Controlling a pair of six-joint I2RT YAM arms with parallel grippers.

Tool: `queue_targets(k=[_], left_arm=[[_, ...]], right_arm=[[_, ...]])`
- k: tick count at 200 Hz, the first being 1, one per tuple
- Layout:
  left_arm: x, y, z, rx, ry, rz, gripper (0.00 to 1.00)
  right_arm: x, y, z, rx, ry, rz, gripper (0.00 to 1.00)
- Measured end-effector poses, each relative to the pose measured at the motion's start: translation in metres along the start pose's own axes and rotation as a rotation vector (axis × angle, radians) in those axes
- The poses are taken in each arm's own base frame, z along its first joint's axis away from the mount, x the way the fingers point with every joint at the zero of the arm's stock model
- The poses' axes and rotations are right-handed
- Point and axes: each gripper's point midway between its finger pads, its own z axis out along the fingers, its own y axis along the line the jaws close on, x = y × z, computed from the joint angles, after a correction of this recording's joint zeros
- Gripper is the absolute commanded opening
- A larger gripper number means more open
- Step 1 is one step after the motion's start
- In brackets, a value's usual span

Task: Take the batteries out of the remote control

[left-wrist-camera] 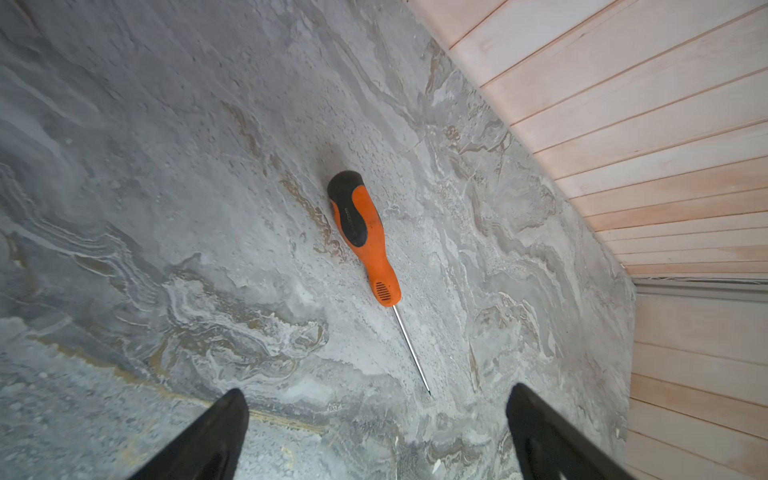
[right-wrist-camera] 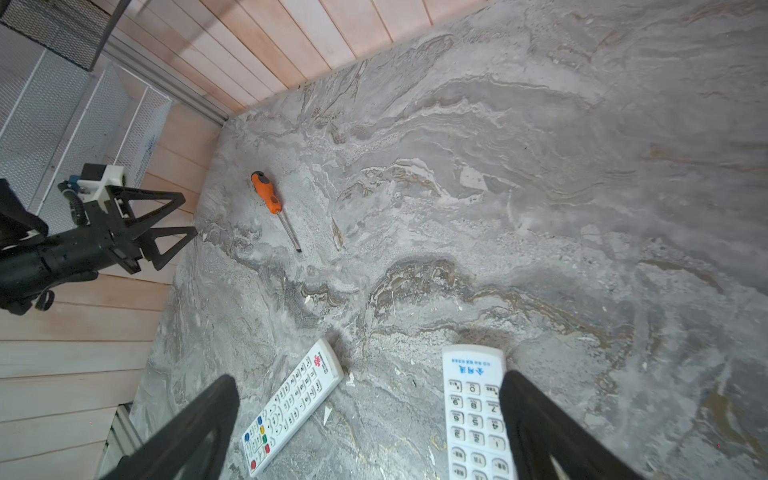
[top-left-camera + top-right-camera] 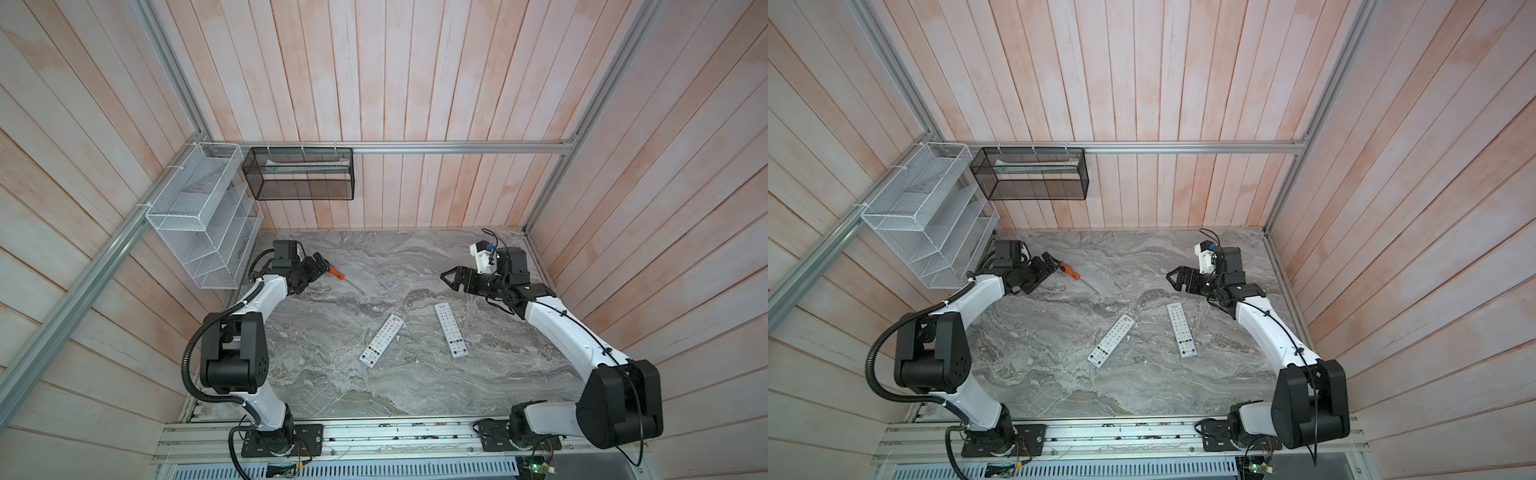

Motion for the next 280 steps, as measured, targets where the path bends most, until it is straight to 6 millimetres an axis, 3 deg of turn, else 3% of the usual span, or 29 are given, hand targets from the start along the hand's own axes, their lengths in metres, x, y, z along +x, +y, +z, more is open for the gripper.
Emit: queue_targets(k=[70, 116, 170, 203, 280], left_arm=[[-0.017, 0.002, 0.04, -0.034, 0.047, -0.033, 0.99], [-0.02, 0.008, 0.063, -0.074, 0.079, -0.061, 0.97], [-0.03, -0.007, 0.081, -0.081, 0.092, -0.071, 0.96], [-0.036, -0.021, 0.087, -0.082, 0.084, -0.066, 0.89], [-0.012, -0.001, 0.107, -0.181, 0.143, -0.087, 0.77]], right_arm=[[0.012, 0.016, 0.007, -0.029, 0.036, -0.025, 0.98], [0.018, 0.016, 0.009, -0.03, 0.05, -0.025, 0.98], [0.032, 0.016, 0.006, -0.038, 0.06, -0.028, 0.98], [0.035, 0.016, 0.006, -0.04, 0.065, -0.03, 0.98], [0.051, 0.01, 0.005, -0.037, 0.082, -0.022, 0.98]])
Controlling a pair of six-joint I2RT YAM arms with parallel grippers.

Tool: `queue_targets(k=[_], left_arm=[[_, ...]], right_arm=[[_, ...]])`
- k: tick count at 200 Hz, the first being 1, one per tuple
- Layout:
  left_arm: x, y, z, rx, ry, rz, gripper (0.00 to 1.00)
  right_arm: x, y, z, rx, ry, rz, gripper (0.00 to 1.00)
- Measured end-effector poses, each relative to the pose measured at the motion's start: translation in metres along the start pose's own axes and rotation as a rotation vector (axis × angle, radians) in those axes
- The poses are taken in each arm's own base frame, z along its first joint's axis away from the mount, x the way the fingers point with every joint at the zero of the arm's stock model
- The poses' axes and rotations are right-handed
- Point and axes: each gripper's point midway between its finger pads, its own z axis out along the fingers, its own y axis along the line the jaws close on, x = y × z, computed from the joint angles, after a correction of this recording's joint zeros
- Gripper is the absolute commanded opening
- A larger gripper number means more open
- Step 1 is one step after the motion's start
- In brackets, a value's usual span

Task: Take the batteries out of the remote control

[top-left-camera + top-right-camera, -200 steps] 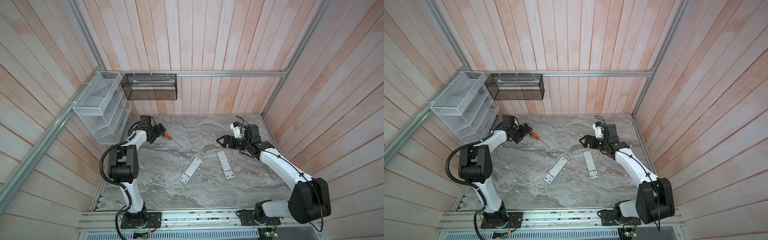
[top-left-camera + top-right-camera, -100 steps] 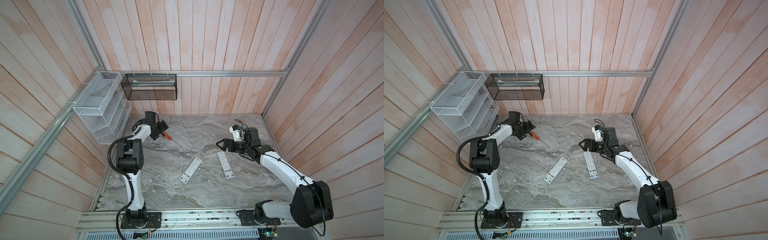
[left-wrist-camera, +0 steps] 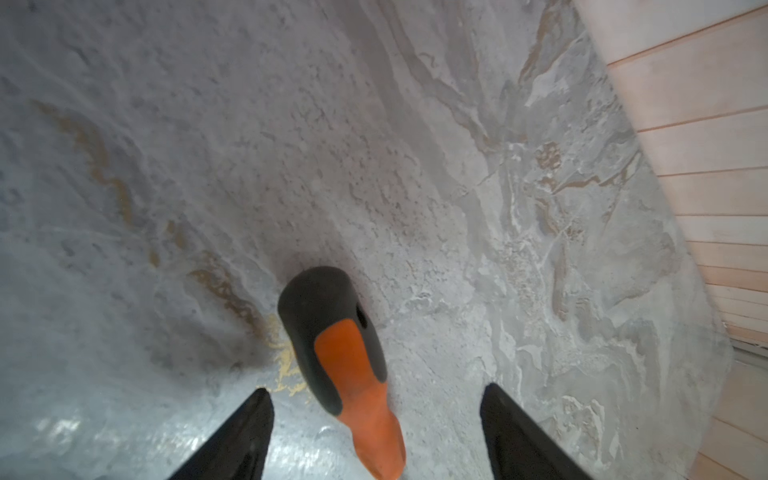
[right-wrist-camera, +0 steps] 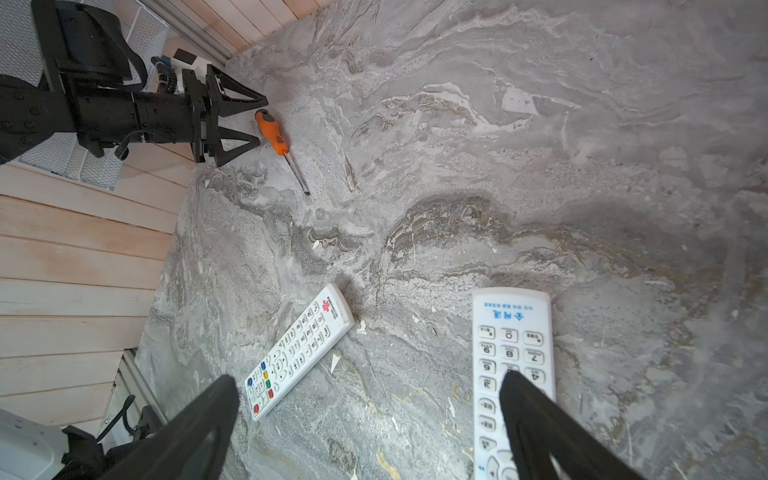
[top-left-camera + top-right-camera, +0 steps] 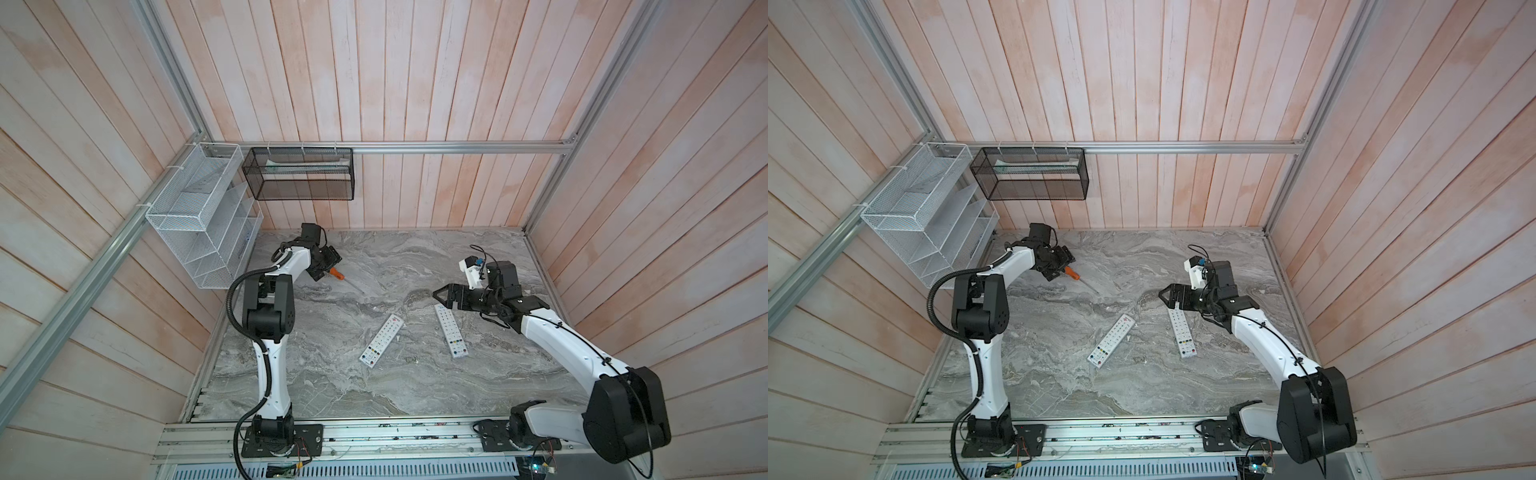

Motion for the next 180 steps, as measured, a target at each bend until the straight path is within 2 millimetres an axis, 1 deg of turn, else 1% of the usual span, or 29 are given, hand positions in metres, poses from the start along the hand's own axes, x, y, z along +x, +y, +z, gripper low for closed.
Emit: queue_targets(k=[11, 25, 44, 86, 113, 134, 161, 180], left_arm=[[0.002, 0.002, 0.001, -0.011, 0.003, -0.001, 0.75], [0.003, 0.004, 0.002, -0.022, 0.006, 0.001, 0.7], [0.004, 0.009, 0.008, -0.041, 0.01, -0.001, 0.66], [0.004, 0.011, 0.01, -0.049, 0.01, 0.004, 0.66], [0.009, 0.008, 0.01, -0.04, 0.005, 0.028, 0.72], [0.03, 0.008, 0.003, -0.027, 0.015, 0.066, 0.75], [0.078, 0.011, -0.013, -0.006, 0.064, 0.143, 0.8], [0.111, 0.007, -0.027, 0.012, 0.097, 0.254, 0.82]], right_arm=[[0.001, 0.0, 0.0, -0.003, 0.001, 0.0, 0.98], [0.001, 0.0, 0.0, -0.006, -0.002, -0.002, 0.98], [0.0, 0.002, 0.0, -0.016, -0.009, -0.004, 0.98], [0.003, 0.003, 0.0, -0.03, -0.01, 0.002, 0.98], [0.005, 0.002, 0.001, -0.032, -0.007, 0.024, 0.98], [0.005, 0.002, 0.002, -0.028, -0.006, 0.042, 0.98], [0.008, -0.001, 0.002, -0.007, 0.001, 0.057, 0.98], [0.009, -0.003, 0.001, 0.007, 0.001, 0.069, 0.98]])
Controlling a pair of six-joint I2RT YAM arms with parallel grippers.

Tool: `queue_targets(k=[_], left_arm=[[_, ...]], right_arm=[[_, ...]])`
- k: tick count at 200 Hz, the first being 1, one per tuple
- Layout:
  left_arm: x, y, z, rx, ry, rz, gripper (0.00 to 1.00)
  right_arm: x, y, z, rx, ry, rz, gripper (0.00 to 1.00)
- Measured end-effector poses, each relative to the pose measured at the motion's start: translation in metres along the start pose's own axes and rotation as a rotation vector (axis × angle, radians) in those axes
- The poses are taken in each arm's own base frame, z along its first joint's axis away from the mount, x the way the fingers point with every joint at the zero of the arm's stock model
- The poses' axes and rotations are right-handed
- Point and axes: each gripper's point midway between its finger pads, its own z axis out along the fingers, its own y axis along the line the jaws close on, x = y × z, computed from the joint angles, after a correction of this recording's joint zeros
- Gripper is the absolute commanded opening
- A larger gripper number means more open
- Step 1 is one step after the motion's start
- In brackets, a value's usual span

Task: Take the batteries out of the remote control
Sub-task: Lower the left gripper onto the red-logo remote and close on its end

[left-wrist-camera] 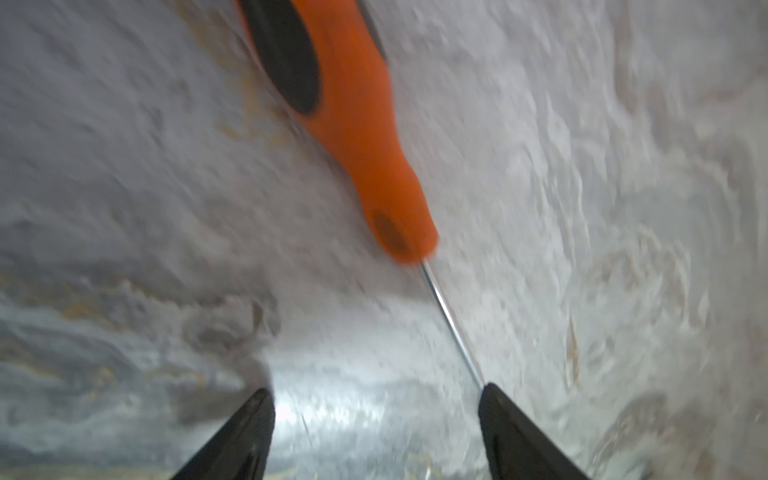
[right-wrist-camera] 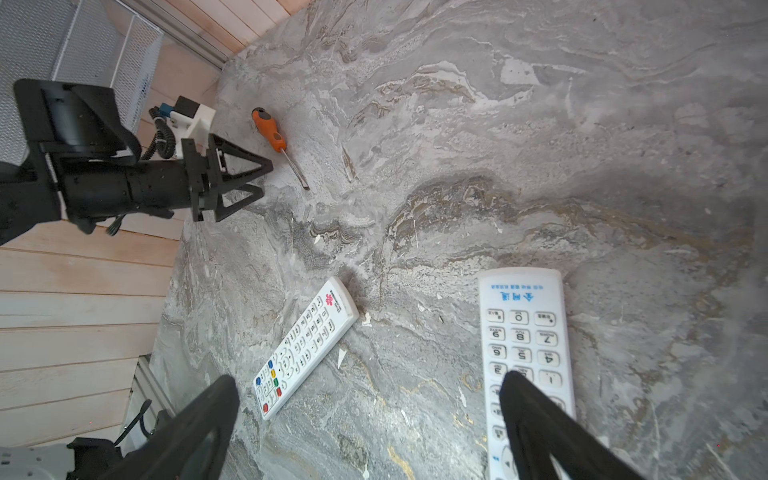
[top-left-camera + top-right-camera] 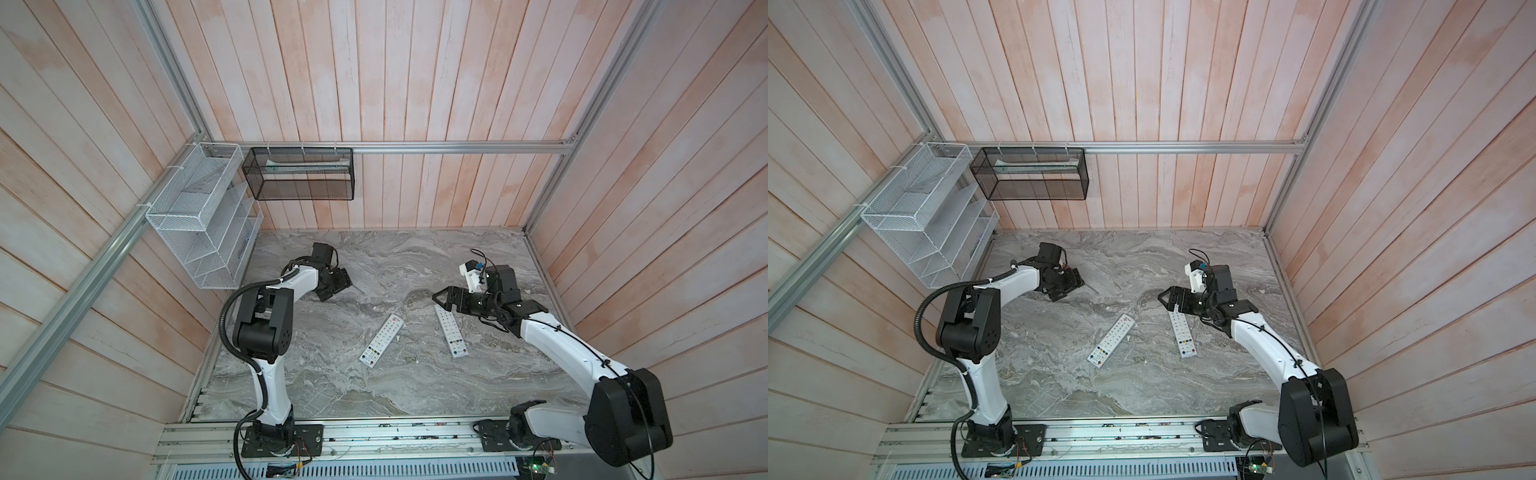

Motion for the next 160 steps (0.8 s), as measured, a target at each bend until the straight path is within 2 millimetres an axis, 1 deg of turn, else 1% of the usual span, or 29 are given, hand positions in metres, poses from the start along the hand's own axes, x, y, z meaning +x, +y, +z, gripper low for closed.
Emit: queue_targets(k=[19, 42, 54, 70, 83, 104, 130, 160], left_arm=[[0.022, -0.023, -0.015, 0.026, 0.01, 0.154, 0.84], [0.047, -0.063, -0.034, 0.055, -0.007, 0.395, 0.87], [0.064, -0.079, -0.038, 0.055, -0.003, 0.511, 0.88], [0.092, -0.095, -0.036, 0.044, 0.025, 0.654, 0.9], [0.112, -0.102, -0.033, 0.034, 0.051, 0.743, 0.91], [0.134, -0.11, -0.025, 0.019, 0.084, 0.852, 0.93], [0.149, -0.116, -0.01, -0.005, 0.121, 0.937, 0.95], [0.157, -0.115, 0.002, -0.027, 0.153, 0.983, 0.95]], right_arm=[[0.0, 0.001, -0.003, 0.008, -0.009, 0.004, 0.98], [-0.001, 0.007, -0.008, 0.004, -0.022, 0.001, 0.98], [-0.001, 0.008, -0.009, 0.005, -0.027, 0.001, 0.98], [0.001, 0.008, -0.011, 0.011, -0.027, 0.004, 0.98], [0.004, 0.007, -0.012, 0.017, -0.022, 0.009, 0.98], [0.005, 0.008, -0.014, 0.023, -0.023, 0.013, 0.98], [0.006, 0.011, -0.018, 0.029, -0.029, 0.01, 0.98], [0.006, 0.014, -0.022, 0.028, -0.039, 0.009, 0.98]])
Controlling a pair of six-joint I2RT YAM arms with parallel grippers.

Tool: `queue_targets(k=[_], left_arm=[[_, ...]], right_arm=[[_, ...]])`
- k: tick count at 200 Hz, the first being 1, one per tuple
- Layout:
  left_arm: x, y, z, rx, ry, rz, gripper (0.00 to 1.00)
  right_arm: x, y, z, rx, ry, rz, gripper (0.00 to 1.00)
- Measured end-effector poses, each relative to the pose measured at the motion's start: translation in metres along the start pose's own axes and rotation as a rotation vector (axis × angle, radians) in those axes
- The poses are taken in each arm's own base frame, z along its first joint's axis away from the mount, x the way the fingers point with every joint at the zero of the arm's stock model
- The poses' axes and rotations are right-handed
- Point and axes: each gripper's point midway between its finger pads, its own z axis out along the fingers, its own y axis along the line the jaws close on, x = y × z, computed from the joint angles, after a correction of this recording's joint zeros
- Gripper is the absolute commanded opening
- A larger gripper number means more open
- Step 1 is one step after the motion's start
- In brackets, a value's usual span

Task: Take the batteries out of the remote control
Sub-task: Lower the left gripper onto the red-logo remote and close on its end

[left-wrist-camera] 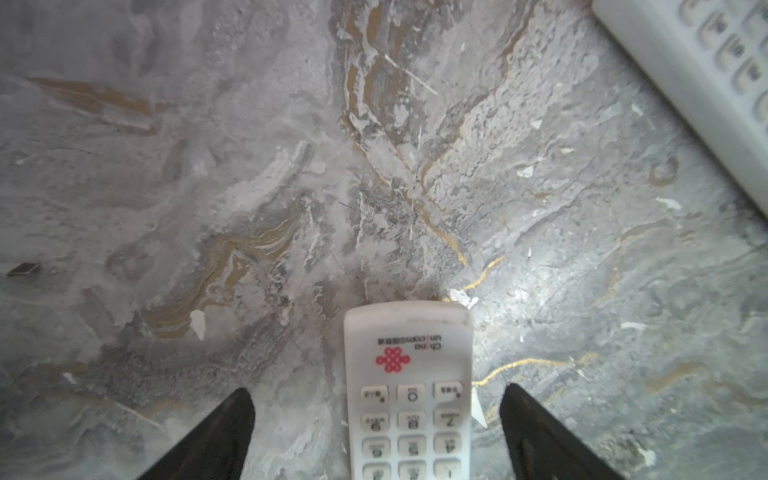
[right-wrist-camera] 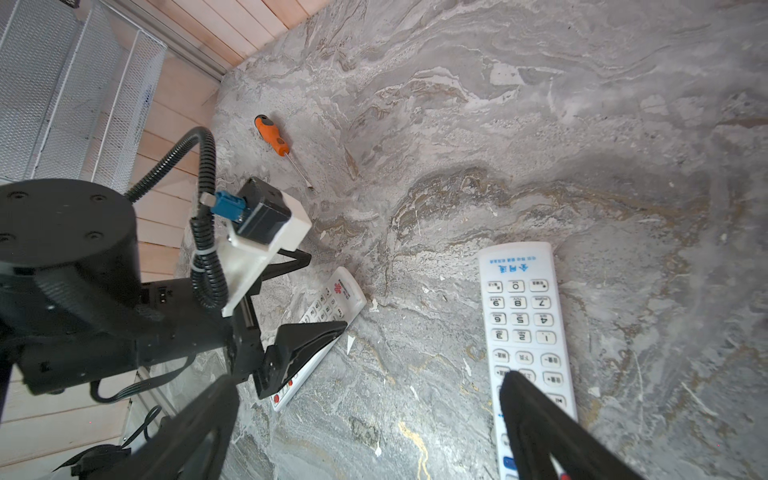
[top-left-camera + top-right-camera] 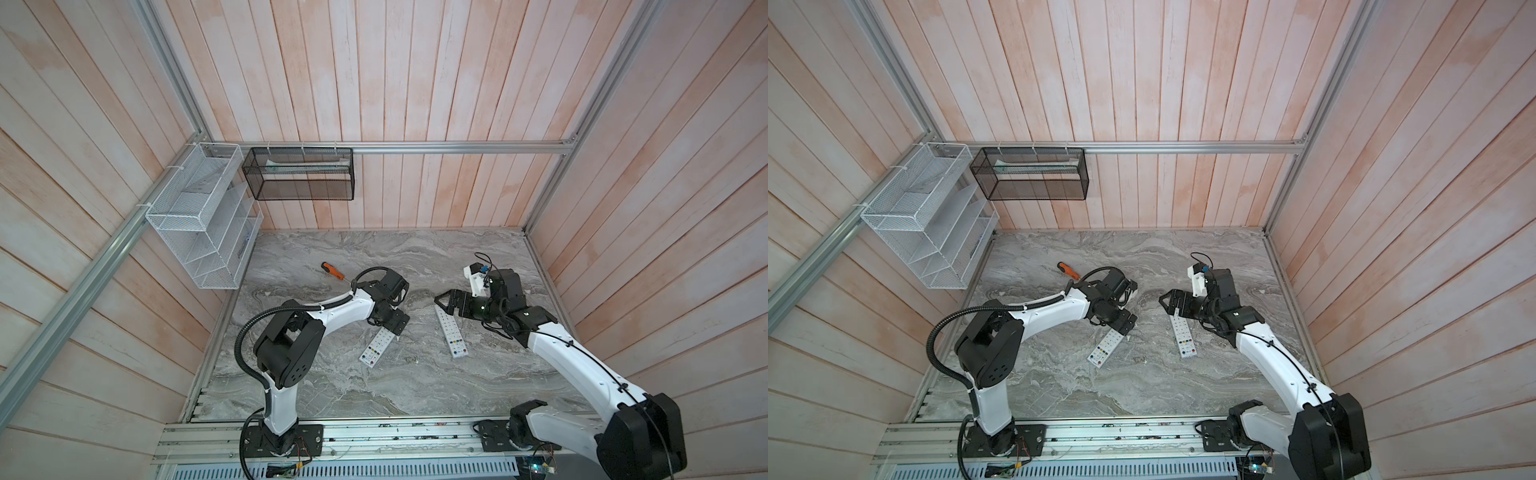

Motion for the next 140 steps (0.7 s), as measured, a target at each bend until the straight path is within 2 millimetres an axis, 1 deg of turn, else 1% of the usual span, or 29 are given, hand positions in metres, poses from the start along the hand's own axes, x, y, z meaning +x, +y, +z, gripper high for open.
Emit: queue_targets(k=[33, 55, 65, 81, 114, 140], left_arm=[[0.004, 0.001, 0.009, -0.003, 0.03, 0.016, 0.95], [0.009, 0.001, 0.013, 0.0, 0.053, 0.025, 0.88], [0.011, 0.0, 0.014, 0.004, 0.059, 0.026, 0.81], [0.012, -0.001, 0.014, 0.009, 0.066, 0.031, 0.75], [0.014, -0.002, 0.019, 0.02, 0.081, 0.033, 0.5], [0.014, -0.003, 0.019, 0.025, 0.08, 0.029, 0.41]], right_arm=[[0.002, -0.002, 0.0, 0.01, 0.004, 0.013, 0.98], [0.004, -0.001, 0.0, 0.012, 0.01, 0.012, 0.98], [0.004, -0.001, 0.001, 0.012, 0.01, 0.01, 0.98], [0.005, 0.0, 0.001, 0.011, 0.012, 0.011, 0.98], [0.006, 0.001, 0.001, 0.009, 0.015, 0.011, 0.98], [0.006, 0.002, 0.002, 0.009, 0.016, 0.01, 0.98]])
